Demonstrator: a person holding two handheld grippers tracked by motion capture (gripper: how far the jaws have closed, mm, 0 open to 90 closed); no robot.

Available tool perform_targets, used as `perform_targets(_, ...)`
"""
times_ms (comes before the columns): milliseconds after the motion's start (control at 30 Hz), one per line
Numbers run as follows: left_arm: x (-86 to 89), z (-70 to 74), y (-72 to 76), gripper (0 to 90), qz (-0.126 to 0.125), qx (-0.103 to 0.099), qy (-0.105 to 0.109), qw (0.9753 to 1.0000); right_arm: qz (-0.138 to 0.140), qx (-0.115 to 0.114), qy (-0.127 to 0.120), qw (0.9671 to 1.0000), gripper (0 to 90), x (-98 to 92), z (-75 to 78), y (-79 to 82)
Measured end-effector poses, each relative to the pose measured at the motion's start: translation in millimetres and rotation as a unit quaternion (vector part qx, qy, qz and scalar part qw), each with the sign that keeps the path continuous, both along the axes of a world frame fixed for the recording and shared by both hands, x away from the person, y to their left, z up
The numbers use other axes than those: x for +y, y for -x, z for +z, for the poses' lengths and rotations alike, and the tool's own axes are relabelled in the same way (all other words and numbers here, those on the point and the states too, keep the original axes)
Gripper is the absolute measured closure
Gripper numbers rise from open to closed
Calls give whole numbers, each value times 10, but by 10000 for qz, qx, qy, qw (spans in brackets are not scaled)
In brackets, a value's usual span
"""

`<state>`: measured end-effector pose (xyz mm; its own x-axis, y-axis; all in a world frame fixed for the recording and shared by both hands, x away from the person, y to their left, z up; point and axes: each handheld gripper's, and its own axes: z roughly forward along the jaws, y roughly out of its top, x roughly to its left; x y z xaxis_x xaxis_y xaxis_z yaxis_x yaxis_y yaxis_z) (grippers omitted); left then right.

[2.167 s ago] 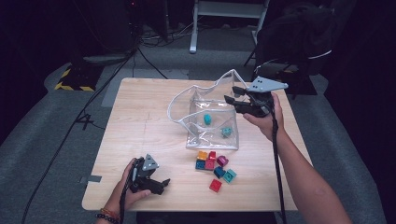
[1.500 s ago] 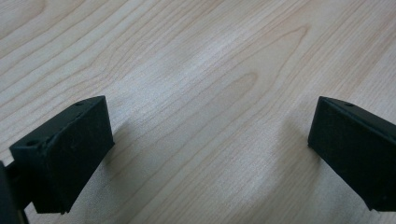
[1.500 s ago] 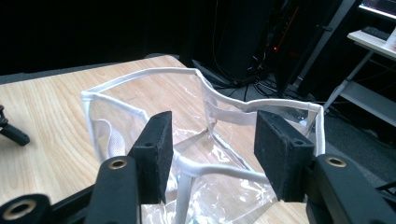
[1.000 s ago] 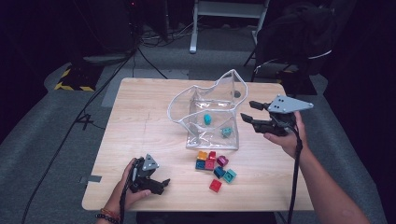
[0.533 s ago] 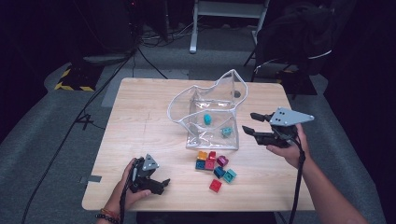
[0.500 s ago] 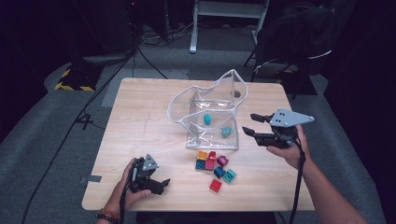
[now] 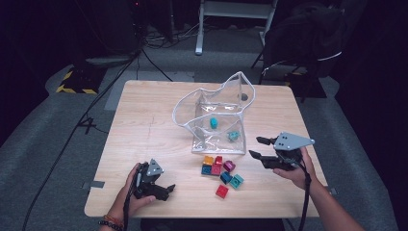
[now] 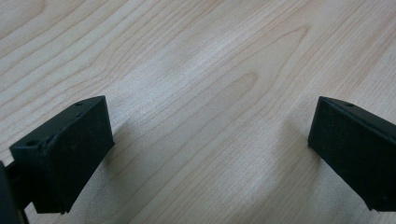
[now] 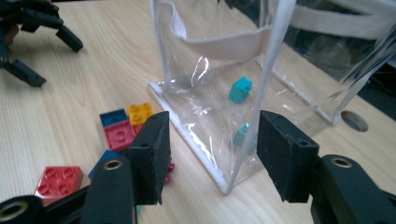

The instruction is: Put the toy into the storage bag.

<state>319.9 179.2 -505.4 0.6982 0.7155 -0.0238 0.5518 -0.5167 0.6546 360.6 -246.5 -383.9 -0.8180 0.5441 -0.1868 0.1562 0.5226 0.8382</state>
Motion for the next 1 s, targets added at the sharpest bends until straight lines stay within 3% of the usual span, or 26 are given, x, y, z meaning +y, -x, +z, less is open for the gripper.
perform_targets(500,0,0,0,2,0,-1,-2,10000,100,455,16,9989,436,-56,-396,112)
perform_targets(667,0,0,0,2,-1,-2,-3,10000,107,494,188,9985,424,-57,-539,173)
perform_targets(733,0,0,0,2,-2,-1,-3,10000,161,595,120,9980,418,-55,-591,191)
perform_targets(1000,0,0,0,2,-1,-1,-3,10000,339,847,223,9956,408,53,-777,253)
